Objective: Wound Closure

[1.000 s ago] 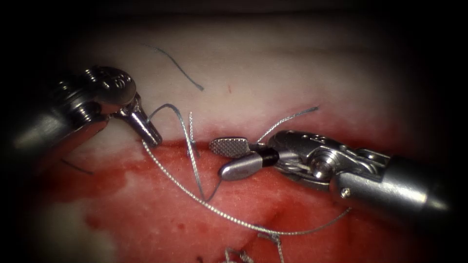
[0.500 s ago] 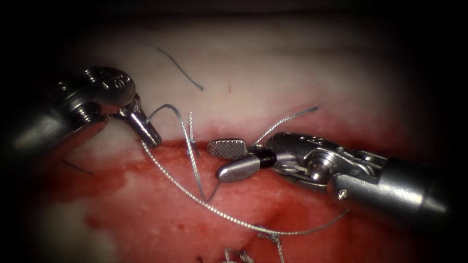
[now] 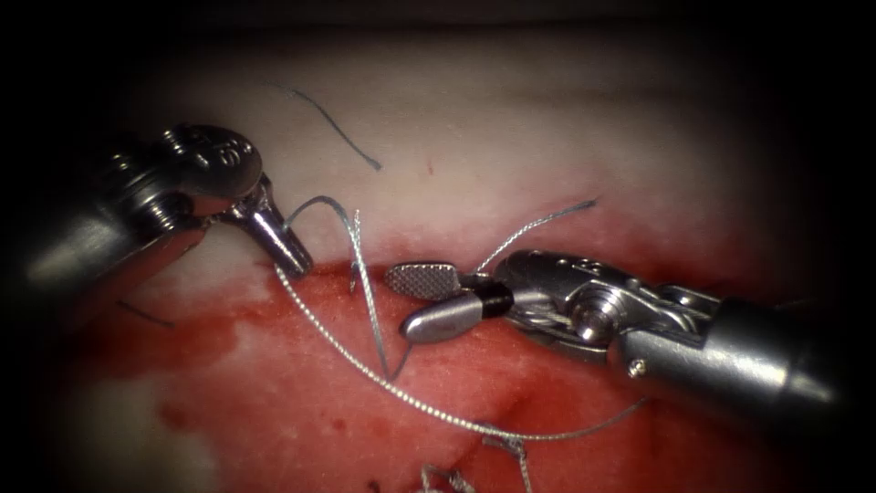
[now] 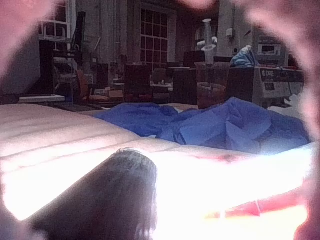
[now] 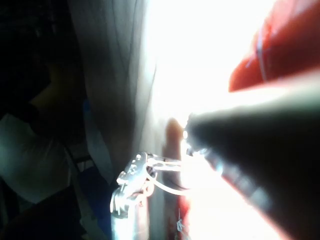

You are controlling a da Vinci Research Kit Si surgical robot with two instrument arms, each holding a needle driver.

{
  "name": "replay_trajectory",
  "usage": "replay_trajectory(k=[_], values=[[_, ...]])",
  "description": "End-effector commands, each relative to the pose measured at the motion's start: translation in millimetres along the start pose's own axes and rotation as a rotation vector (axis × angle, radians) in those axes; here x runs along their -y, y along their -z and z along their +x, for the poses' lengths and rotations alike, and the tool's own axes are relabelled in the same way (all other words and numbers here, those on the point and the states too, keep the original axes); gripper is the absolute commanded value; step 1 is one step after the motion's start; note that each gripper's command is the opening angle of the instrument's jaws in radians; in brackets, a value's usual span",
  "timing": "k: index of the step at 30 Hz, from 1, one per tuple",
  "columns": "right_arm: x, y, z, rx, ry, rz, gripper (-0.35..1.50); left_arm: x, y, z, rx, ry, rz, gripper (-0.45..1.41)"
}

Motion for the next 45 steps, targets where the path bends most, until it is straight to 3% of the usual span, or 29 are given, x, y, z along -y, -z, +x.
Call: replay_trajectory(k=[1, 5, 7, 10, 11, 12, 15, 20, 25, 31, 37, 42, 45], values=[[0.0, -1.2, -1.6, 0.011, 0.005, 0.001, 1.08, -0.4, 0.9, 1.4, -0.005, -0.025, 0.011, -0.45], [0.2, -2.2, -1.5, 0.016, 0.008, 0.011, 1.11, 0.0, 0.7, 1.9, -0.025, -0.140, 0.011, -0.45], [0.3, -2.5, -1.6, 0.018, 0.008, 0.015, 1.04, 0.2, 0.5, 2.1, -0.052, -0.183, -0.004, -0.45], [0.5, -2.7, -1.6, 0.020, 0.015, 0.018, 0.37, 0.3, 0.5, 2.2, -0.069, -0.190, -0.018, -0.45], [0.5, -2.8, -1.5, 0.020, 0.015, 0.018, -0.10, 0.4, 0.5, 2.3, -0.070, -0.189, -0.018, -0.45], [0.5, -2.9, -1.2, 0.014, -0.004, 0.020, -0.35, 0.7, 0.6, 2.7, -0.081, -0.185, -0.003, -0.45], [0.3, -3.5, -0.5, -0.024, -0.045, 0.023, -0.35, 1.2, 0.2, 2.8, -0.102, -0.152, 0.034, -0.45], [-0.4, -5.0, 1.1, -0.160, -0.040, -0.173, -0.35, 1.9, 0.0, 2.8, -0.133, -0.134, 0.036, -0.45], [-1.0, -6.1, 1.9, -0.142, -0.034, -0.257, -0.35, 2.6, -0.2, 2.6, -0.181, -0.141, -0.011, -0.45], [-1.1, -6.0, 0.0, 0.032, -0.087, -0.350, -0.35, 3.5, -1.1, 1.1, -0.135, -0.046, -0.054, -0.45], [-0.1, -5.6, -1.8, 0.278, -0.139, -0.433, -0.35, 5.1, -2.4, 0.4, -0.121, 0.019, -0.116, -0.45], [0.3, -6.0, -2.2, 0.510, 0.061, -0.420, -0.35, 5.4, -3.3, -0.7, -0.092, -0.006, -0.101, -0.45], [0.2, -6.4, -2.4, 0.627, 0.247, -0.311, -0.35, 5.7, -4.0, -1.6, -0.064, -0.020, -0.089, -0.45]])
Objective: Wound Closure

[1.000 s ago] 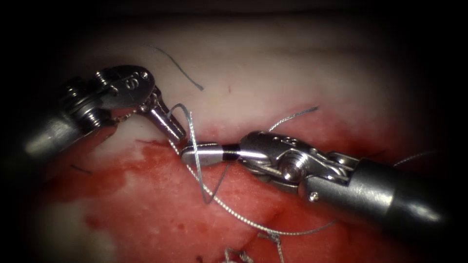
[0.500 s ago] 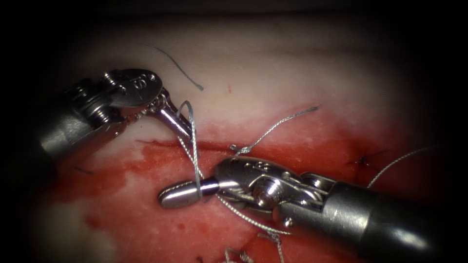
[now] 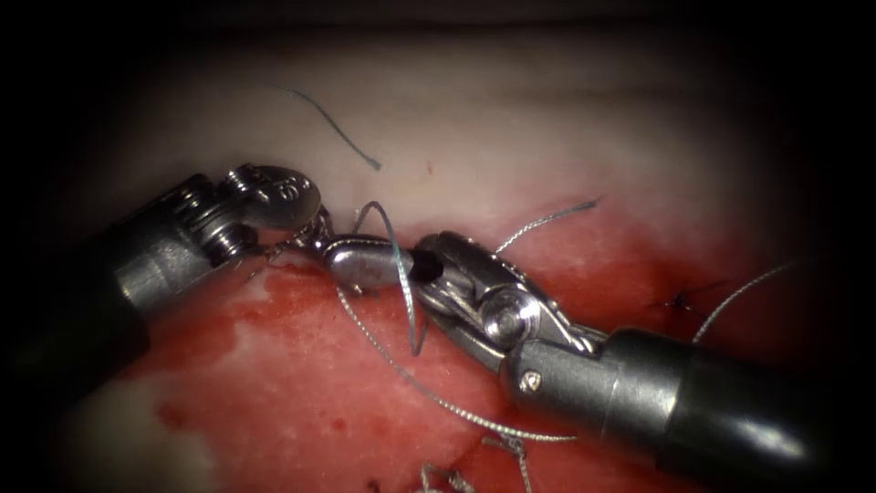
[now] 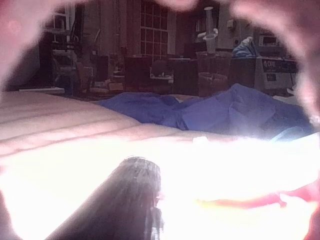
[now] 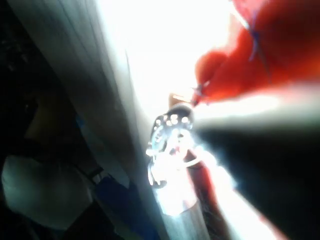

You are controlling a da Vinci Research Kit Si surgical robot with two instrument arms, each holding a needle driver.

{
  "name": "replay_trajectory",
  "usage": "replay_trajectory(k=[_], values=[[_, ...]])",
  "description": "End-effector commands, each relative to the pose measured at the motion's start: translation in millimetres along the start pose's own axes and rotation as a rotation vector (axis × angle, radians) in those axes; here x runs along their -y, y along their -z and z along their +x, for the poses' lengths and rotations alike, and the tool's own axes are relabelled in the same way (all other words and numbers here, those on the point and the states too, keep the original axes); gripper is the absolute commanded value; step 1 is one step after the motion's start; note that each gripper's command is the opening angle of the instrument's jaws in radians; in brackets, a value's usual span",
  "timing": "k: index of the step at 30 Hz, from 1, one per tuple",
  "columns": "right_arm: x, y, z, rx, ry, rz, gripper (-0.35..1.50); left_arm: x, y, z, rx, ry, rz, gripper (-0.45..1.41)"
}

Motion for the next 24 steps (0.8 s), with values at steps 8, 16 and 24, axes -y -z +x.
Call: replay_trajectory(k=[8, 16, 24], values=[[1.1, -1.6, -1.4, 0.013, 0.280, 0.253, -0.35, -2.2, -0.4, 0.8, 0.076, 0.023, 0.039, -0.45], [2.2, -1.0, -2.0, -0.177, 0.402, 0.529, -0.35, -4.9, -1.8, 1.4, 0.125, 0.006, 0.054, -0.45], [2.3, 0.6, -2.9, -0.352, 0.221, 0.848, -0.35, -7.1, -1.8, 0.6, 0.195, 0.018, 0.091, -0.45]])
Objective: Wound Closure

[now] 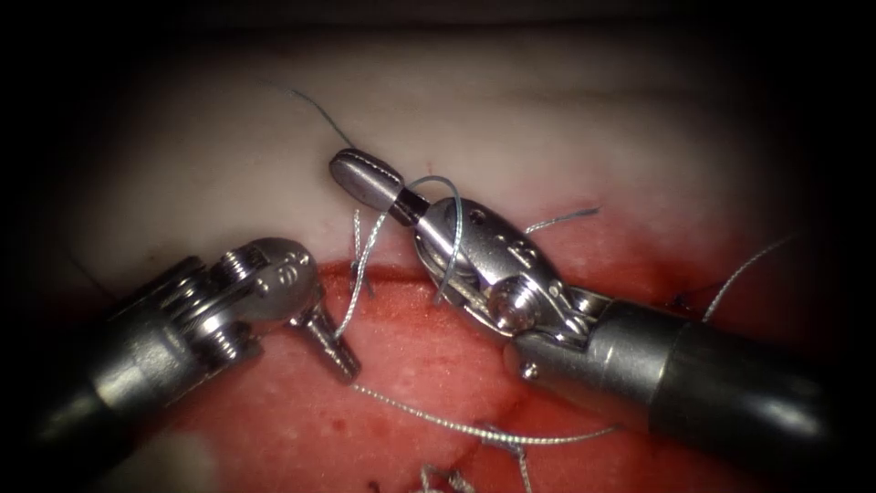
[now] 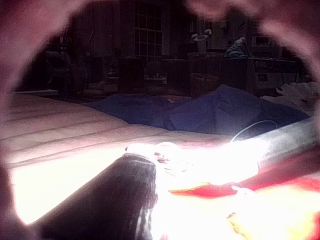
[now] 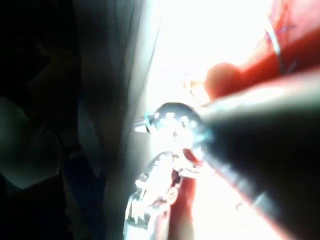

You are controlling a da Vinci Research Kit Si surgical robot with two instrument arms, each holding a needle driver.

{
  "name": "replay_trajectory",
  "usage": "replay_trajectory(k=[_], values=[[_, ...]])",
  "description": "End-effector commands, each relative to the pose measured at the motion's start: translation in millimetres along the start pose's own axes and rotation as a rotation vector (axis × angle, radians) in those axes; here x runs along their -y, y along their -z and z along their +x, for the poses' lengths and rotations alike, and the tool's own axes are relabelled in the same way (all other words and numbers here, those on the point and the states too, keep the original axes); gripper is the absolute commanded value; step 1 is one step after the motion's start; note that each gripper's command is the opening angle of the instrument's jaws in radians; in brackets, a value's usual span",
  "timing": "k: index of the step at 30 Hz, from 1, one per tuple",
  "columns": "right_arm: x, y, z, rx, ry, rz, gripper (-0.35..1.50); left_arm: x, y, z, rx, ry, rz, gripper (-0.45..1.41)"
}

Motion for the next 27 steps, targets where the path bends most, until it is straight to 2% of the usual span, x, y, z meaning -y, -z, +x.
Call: replay_trajectory(k=[1, 6, 9, 12, 19, 25, 27], values=[[0.0, -0.7, -1.6, -0.023, -0.027, 0.026, -0.35, -0.4, 1.1, 1.2, -0.003, -0.011, 0.010, -0.45], [0.1, 0.3, -1.7, -0.081, -0.114, 0.129, -0.35, -0.7, 1.0, 1.4, 0.000, -0.007, 0.010, -0.45], [-0.2, 1.6, -1.4, -0.051, -0.097, 0.258, -0.35, -1.1, 0.8, 1.3, 0.025, -0.001, 0.022, -0.45], [-0.2, 2.4, -1.8, -0.030, -0.096, 0.337, -0.35, -1.9, 0.1, 0.8, 0.079, 0.006, 0.049, -0.45], [0.1, 3.9, -2.8, 0.009, -0.169, 0.457, -0.35, -3.4, 0.0, -0.7, 0.173, 0.011, 0.106, -0.45], [-0.3, 5.4, -3.1, 0.043, -0.241, 0.524, -0.35, -3.4, 0.5, -1.1, 0.183, 0.001, 0.116, -0.45], [-0.7, 5.8, -3.4, 0.063, -0.254, 0.510, -0.35, -3.4, 0.6, -1.1, 0.183, 0.000, 0.116, -0.45]])
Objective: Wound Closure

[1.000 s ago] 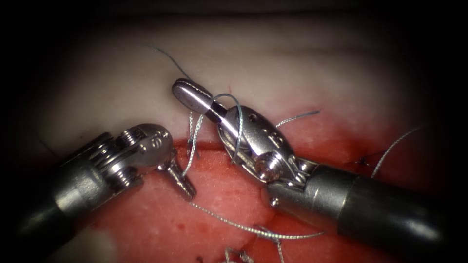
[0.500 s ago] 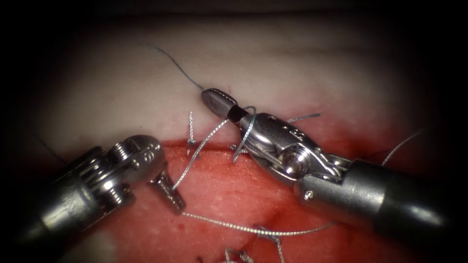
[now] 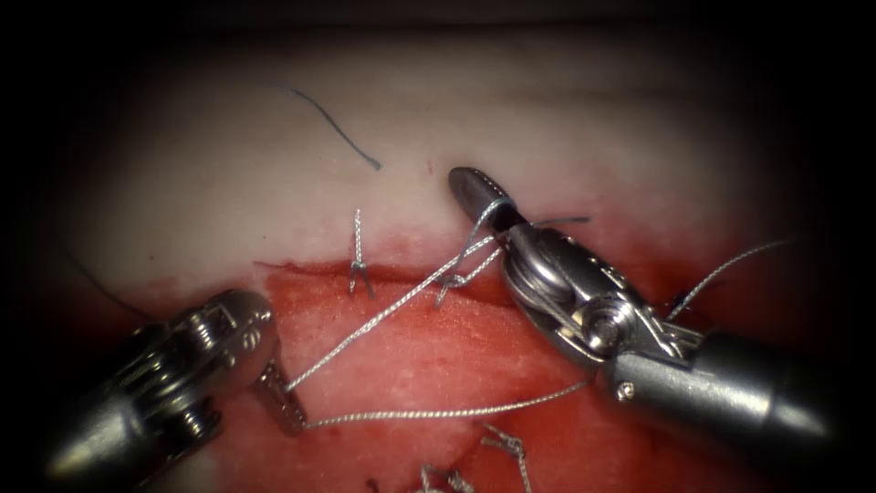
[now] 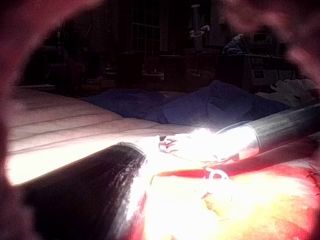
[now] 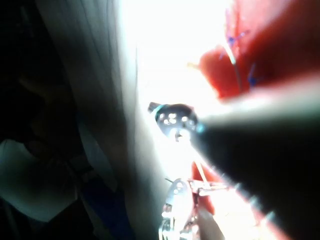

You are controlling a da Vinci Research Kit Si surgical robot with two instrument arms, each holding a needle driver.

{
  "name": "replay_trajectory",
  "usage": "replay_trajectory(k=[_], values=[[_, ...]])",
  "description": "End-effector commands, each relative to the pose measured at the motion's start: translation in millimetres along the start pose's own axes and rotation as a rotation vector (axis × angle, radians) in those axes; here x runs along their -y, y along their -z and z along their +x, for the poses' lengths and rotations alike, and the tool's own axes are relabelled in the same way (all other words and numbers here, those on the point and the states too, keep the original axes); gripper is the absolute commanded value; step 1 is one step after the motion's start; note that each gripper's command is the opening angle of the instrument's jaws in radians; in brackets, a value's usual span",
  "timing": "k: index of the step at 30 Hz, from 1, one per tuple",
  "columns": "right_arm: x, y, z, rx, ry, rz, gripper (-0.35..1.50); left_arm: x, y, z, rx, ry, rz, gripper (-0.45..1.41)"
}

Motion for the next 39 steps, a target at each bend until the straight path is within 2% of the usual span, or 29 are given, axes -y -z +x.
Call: replay_trajectory(k=[1, 5, 11, 15, 19, 25, 27, 33, 36, 39], values=[[-1.5, 0.1, -1.3, 0.022, -0.025, -0.030, -0.35, 0.0, 1.3, 1.0, -0.009, -0.004, 0.006, -0.45], [-2.5, 1.8, -2.1, 0.053, -0.096, -0.021, -0.35, -0.1, 1.7, 1.0, -0.014, 0.000, 0.005, -0.45], [-2.3, 2.1, -1.2, 0.050, -0.171, 0.032, -0.35, -0.5, 1.9, 0.5, -0.005, -0.002, 0.012, -0.45], [-2.2, 1.5, -0.6, 0.014, -0.167, -0.026, -0.35, -0.4, 1.9, 0.5, -0.003, -0.004, 0.014, -0.45], [-2.2, 1.0, -0.2, -0.001, -0.158, -0.038, -0.35, -0.1, 1.8, 0.6, -0.009, 0.007, 0.009, -0.45], [-1.6, -0.2, -0.1, -0.088, -0.191, 0.064, -0.35, 1.1, 1.5, 0.6, -0.011, 0.037, 0.003, -0.45], [-1.4, -0.4, -0.2, -0.094, -0.213, 0.080, -0.27, 1.0, 1.6, 0.6, -0.010, 0.037, 0.004, -0.45], [-1.1, -0.1, -0.2, -0.117, -0.272, 0.137, -0.18, 1.1, 1.6, 0.6, -0.006, 0.041, 0.006, -0.45], [-1.0, 0.5, -0.4, -0.119, -0.289, 0.157, -0.25, 1.1, 1.6, 0.6, -0.004, 0.047, 0.007, -0.45], [-0.9, 1.2, -0.7, -0.110, -0.297, 0.173, -0.21, 1.1, 1.6, 0.5, 0.000, 0.050, 0.009, -0.45]])
